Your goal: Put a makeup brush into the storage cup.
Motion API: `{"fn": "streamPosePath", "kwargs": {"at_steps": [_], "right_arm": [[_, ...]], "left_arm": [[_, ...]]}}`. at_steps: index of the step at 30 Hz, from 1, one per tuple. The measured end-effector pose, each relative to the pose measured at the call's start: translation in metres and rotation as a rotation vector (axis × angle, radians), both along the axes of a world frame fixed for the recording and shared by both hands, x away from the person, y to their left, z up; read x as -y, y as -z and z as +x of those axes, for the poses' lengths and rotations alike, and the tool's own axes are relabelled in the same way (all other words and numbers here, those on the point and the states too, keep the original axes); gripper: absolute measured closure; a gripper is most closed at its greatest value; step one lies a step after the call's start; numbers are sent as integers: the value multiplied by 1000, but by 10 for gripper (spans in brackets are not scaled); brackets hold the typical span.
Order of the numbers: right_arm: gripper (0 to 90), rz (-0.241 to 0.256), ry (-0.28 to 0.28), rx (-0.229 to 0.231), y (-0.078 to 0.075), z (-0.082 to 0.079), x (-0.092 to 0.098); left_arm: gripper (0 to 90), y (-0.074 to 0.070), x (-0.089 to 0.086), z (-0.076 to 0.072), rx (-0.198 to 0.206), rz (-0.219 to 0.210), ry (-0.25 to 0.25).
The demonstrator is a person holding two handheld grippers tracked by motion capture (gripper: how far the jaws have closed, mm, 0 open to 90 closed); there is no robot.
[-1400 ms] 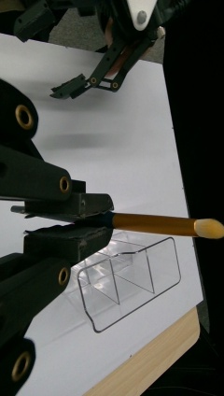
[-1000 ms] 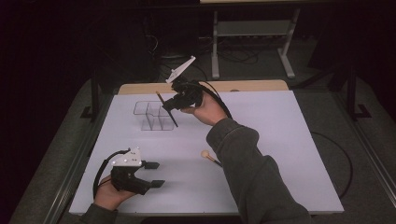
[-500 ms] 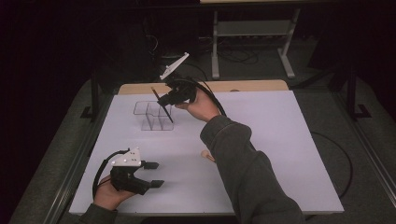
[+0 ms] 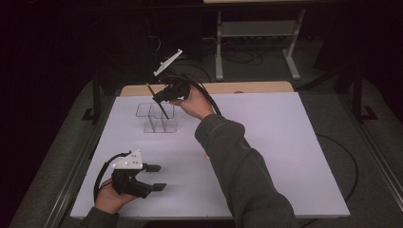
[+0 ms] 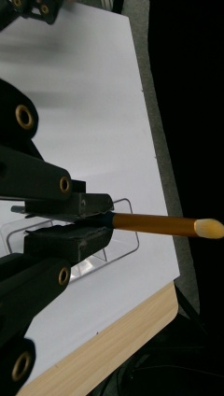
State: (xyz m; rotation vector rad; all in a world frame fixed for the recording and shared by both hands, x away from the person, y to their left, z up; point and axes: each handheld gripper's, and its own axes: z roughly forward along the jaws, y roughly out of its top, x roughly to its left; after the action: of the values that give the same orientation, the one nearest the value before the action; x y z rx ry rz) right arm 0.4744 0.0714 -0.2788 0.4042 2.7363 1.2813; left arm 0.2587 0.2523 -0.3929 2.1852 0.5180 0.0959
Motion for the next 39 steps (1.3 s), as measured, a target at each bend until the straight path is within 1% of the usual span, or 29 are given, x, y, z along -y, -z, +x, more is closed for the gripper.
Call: {"fn": "streamPosePath", "kwargs": {"at_steps": [2,4,5,8,12,14,16,19,22,26,27,32,34,36,39], "right_arm": [[824,-1,7,-6,0,2,-3],[825,-4,12,1,0,5,-6],[824,-6,7,11,1,7,-8],[824,-21,14,6,2,10,-13],[825,-33,19,11,1,16,-19],[825,-26,24,12,-1,17,-23],[825,-30,22,19,-1,19,-26],[824,-30,21,18,-1,21,-33],[824,-24,20,13,1,24,-39],[824,-29,21,12,7,27,-46],[824,-34,26,4,8,27,-47],[824,-33,27,-3,14,31,-48],[824,-39,40,-20,15,31,-47],[824,-40,36,-15,17,32,-47],[823,-38,41,-22,17,31,-46]], "left_arm": [[331,0,0,-1,-7,-2,-5],[330,0,-1,0,-10,-5,-8],[329,0,-1,1,0,0,-2],[328,0,-1,0,-2,-3,-2],[327,0,-1,0,-3,-7,-4],[327,0,-1,-1,-7,-8,-6],[326,0,-1,-1,-10,-11,-8],[326,-1,-1,-1,-12,-15,-5],[326,-1,0,0,1,-6,7],[326,-1,-2,0,0,-13,1],[326,-1,-3,0,3,-13,2],[325,-2,-3,0,2,-17,1],[325,-2,-3,0,2,-19,0],[324,-1,-3,0,3,-17,-1],[324,-1,-3,0,2,-13,-1]]}}
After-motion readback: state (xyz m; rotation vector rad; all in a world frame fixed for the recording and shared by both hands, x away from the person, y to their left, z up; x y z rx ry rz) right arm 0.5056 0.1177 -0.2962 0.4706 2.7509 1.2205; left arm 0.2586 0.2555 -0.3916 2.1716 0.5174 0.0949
